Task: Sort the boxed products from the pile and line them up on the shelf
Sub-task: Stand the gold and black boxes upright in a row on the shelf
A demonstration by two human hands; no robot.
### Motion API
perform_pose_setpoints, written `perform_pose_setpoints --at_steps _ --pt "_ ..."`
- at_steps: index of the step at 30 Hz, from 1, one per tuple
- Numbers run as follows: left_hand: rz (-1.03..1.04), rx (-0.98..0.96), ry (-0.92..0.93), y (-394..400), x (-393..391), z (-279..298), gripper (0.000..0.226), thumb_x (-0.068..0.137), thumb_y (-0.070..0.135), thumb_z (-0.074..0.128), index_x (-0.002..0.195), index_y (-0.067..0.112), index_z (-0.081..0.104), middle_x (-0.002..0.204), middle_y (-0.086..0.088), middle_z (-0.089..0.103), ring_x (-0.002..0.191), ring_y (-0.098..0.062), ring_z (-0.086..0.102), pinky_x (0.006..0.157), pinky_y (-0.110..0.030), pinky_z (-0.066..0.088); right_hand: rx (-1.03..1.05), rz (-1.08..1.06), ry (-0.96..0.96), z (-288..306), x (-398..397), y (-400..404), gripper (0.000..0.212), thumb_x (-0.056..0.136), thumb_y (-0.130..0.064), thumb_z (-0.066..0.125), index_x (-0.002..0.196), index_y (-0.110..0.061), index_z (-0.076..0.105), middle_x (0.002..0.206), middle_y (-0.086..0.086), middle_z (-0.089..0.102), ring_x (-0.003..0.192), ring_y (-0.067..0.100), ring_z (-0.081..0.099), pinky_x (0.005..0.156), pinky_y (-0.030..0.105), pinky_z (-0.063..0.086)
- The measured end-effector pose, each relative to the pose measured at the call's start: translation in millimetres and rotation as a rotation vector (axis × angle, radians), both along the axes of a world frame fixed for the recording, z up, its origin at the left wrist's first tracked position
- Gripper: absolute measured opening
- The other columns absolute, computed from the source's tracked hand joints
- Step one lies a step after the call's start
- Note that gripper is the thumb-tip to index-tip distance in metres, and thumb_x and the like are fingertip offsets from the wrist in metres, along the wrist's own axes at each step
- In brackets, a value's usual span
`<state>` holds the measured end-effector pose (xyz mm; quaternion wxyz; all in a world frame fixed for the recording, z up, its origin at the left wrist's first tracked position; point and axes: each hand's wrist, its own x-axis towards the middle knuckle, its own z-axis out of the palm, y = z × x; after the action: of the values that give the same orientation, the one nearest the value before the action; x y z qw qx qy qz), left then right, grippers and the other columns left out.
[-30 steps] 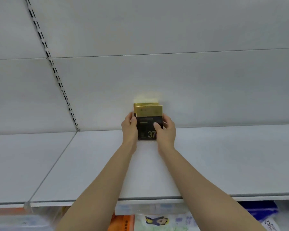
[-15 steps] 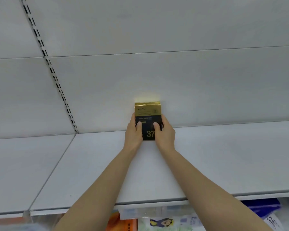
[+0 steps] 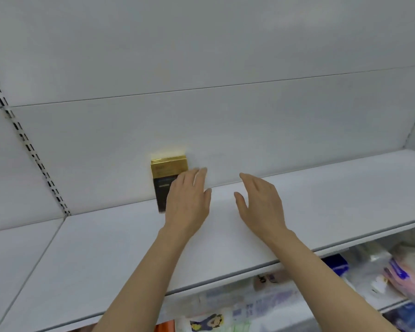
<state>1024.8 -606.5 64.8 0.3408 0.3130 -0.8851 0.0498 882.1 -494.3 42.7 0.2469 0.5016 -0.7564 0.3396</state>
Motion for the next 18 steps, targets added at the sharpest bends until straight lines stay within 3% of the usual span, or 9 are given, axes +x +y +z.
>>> perform_pose_setpoints --at_steps 4,8,13,18 --pt "-0.093 0.04 -0.012 51 -46 -2 0.045 0.098 0.033 0.054 0.14 0.018 0.049 0.137 -0.004 0.057 0.124 -0.024 0.053 0.104 -0.037 0.041 -0.041 -0.103 0.023 -5 -35 60 0.04 0.089 -0.028 0.059 0.12 -0.004 0.063 0.112 0.01 0.069 0.102 0.028 0.065 0.091 0.038 0.049" --pt "-0.208 0.009 0.028 107 -99 -7 0.039 0.09 0.025 0.066 0.127 0.014 0.061 0.119 -0.004 0.067 0.103 -0.026 0.064 0.087 -0.037 0.052 -0.067 -0.198 0.026 -11 -75 129 0.044 0.092 -0.035 0.046 0.121 -0.006 0.064 0.112 0.006 0.068 0.102 0.023 0.063 0.093 0.032 0.044" --pt "-0.338 0.009 0.041 173 -172 -16 0.038 0.089 0.024 0.068 0.125 0.014 0.063 0.118 -0.002 0.068 0.099 -0.024 0.065 0.082 -0.036 0.053 -0.077 -0.31 -0.001 -21 -132 223 0.044 0.091 -0.035 0.047 0.12 -0.007 0.064 0.112 0.005 0.068 0.101 0.024 0.062 0.092 0.034 0.045" --pt "-0.465 0.003 0.029 244 -253 -37 0.036 0.087 0.024 0.068 0.121 0.015 0.065 0.115 -0.003 0.068 0.095 -0.024 0.066 0.079 -0.036 0.054 -0.061 -0.418 0.018 -30 -187 303 0.038 0.085 -0.027 0.062 0.118 -0.008 0.066 0.11 0.004 0.068 0.099 0.022 0.062 0.09 0.035 0.048"
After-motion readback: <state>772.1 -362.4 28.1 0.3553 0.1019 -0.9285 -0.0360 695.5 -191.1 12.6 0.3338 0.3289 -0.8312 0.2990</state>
